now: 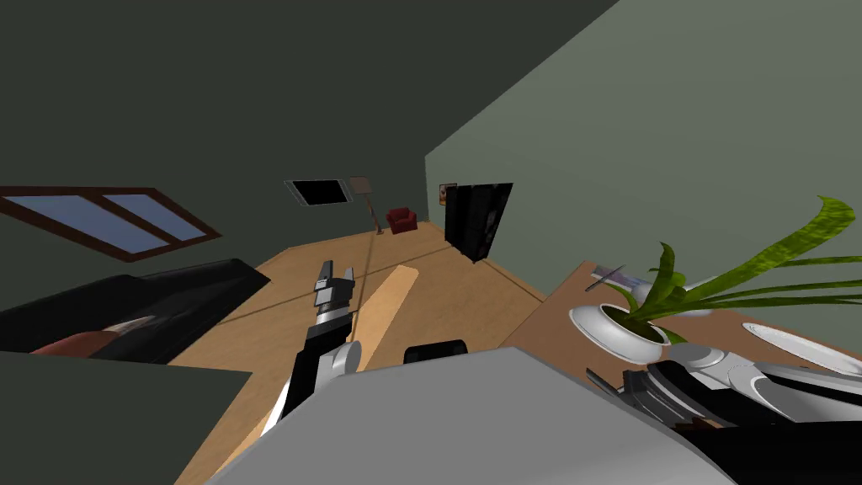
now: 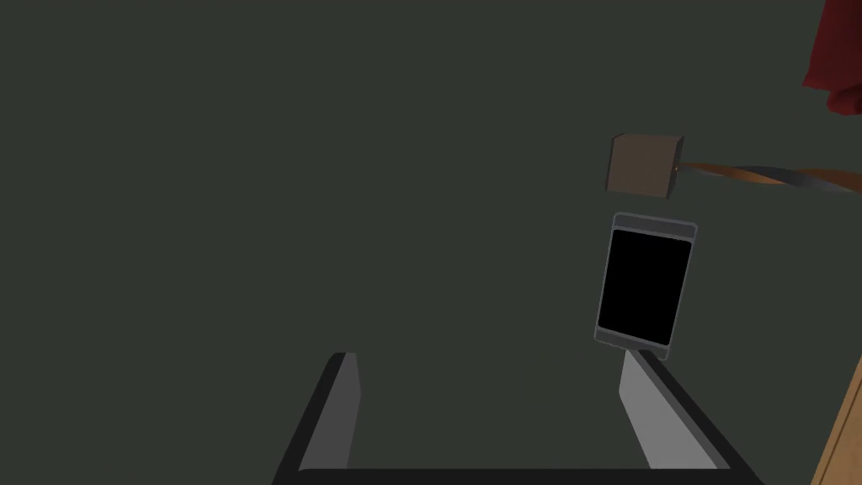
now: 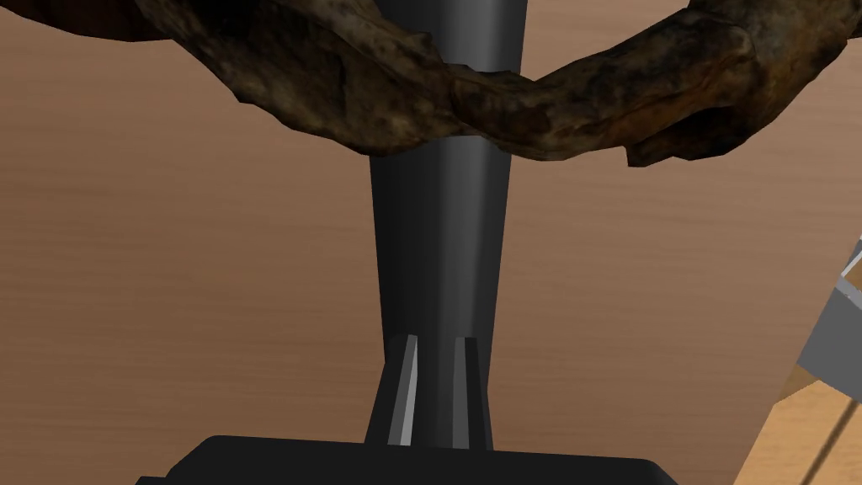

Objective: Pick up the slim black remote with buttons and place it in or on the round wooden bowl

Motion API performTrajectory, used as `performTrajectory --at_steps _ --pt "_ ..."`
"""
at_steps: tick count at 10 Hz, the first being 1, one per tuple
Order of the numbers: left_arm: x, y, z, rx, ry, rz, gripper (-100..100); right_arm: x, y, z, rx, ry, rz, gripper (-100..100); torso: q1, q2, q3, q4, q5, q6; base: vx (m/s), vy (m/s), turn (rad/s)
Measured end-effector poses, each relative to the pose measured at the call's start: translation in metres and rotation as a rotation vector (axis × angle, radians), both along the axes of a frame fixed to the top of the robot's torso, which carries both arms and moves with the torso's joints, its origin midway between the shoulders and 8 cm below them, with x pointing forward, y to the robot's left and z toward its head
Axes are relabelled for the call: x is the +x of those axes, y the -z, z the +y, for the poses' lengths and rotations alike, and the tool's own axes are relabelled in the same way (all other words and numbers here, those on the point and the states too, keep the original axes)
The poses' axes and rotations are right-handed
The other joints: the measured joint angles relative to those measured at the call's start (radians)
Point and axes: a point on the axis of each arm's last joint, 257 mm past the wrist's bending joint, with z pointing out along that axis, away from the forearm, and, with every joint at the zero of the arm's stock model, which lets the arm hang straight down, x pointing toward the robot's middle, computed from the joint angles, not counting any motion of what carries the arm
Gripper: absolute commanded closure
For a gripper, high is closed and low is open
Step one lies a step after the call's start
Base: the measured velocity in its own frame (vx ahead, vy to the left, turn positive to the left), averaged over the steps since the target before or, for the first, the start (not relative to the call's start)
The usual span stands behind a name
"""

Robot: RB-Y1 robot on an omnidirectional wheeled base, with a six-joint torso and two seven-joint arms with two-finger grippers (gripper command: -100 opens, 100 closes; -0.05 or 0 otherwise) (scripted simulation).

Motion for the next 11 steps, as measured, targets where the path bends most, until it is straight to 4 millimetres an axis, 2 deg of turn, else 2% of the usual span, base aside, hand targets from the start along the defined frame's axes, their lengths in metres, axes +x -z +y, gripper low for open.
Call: performTrajectory --at_steps 6,11 --pt "0.0 0.0 0.0 0.0 0.0 0.0 0 0.003 -0.001 -0.018 -0.061 0.192 -0.017 100 0.002 -0.002 -0.001 0.0 0.002 -0.001 -0.223 -0.053 0.264" --pt "0.0 0.0 0.0 0.0 0.0 0.0 0 0.01 0.0 -0.031 -0.109 0.34 -0.041 100 0.001 0.003 0.002 0.001 0.004 0.0 -0.251 -0.064 0.184"
